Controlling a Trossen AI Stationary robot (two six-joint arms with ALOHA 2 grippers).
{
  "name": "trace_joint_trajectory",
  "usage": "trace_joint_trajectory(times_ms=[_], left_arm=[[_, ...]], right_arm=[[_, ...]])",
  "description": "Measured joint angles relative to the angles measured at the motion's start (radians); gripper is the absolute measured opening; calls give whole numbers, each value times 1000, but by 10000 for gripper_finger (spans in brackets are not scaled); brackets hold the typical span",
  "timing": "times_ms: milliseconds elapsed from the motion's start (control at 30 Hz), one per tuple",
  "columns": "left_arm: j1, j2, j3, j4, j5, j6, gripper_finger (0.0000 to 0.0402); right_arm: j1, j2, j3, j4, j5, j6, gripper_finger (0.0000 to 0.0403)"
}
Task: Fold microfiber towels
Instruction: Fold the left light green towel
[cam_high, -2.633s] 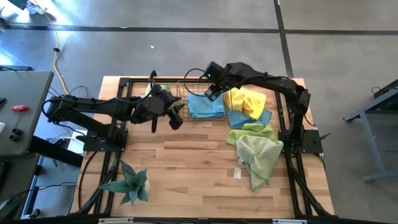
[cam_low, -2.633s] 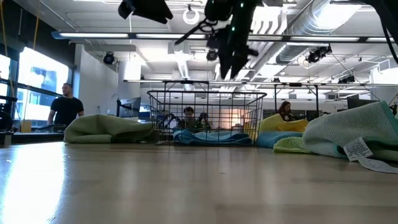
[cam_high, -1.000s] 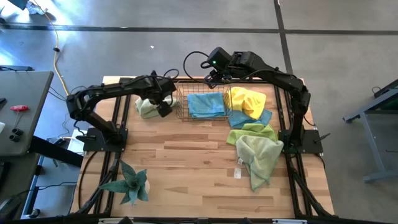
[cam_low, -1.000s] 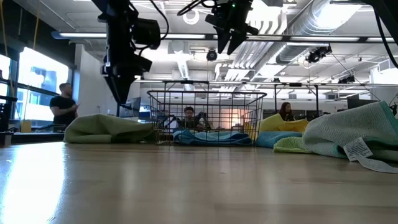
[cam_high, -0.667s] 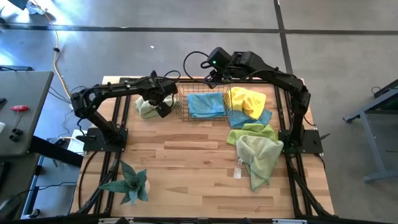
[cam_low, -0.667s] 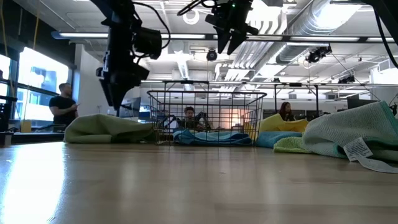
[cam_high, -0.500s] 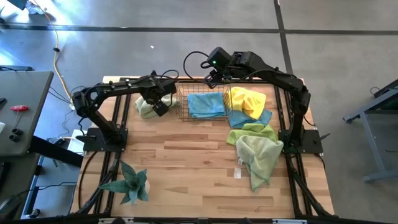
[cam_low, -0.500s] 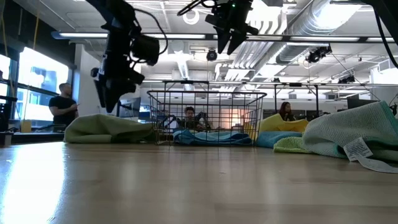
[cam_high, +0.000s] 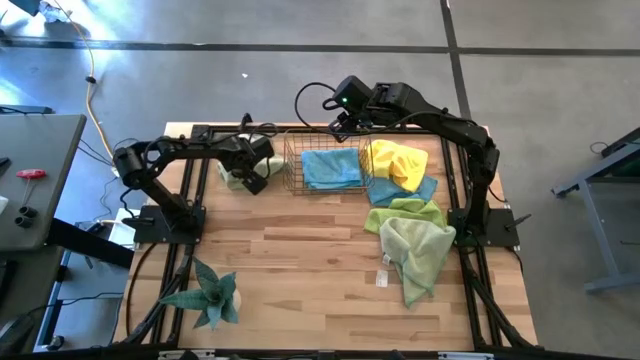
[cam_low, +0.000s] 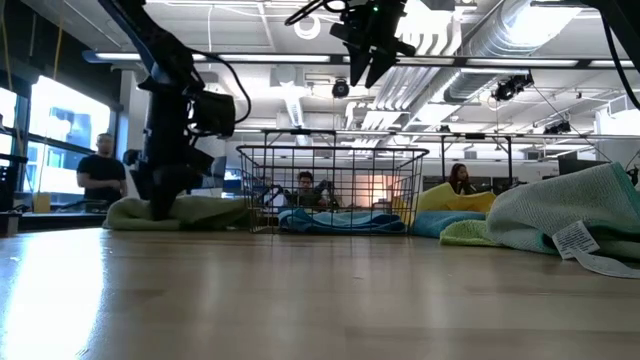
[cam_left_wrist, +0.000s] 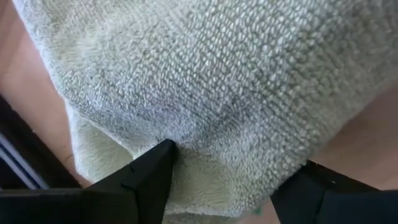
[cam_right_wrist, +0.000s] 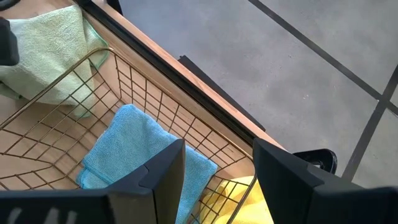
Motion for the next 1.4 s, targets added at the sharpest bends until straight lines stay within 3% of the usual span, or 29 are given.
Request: trace_joint_trajectory(times_ms=[133,400,600,733,867,1033,1400], left_arm=[[-15,0,0,0,-12,-16,159],[-48,-3,0,-48,-14,-16,13],[-81,-62,0,-172,-32,-16,15],[-128,-152,0,-207,65,-15,4],[-193,-262,0,-180,181,-54,5],[-289,-364,0,-145,251,-180,2],[-569,-399,1,20,279,-426,1]], right_arm=[[0,0,0,0,0,0,181],[0,0,0,0,0,0,181],[0,0,0,0,0,0,181],[0,0,0,0,0,0,181],[0,0,0,0,0,0,181],[0,0,0,0,0,0,181],[0,0,0,23,0,0,181]])
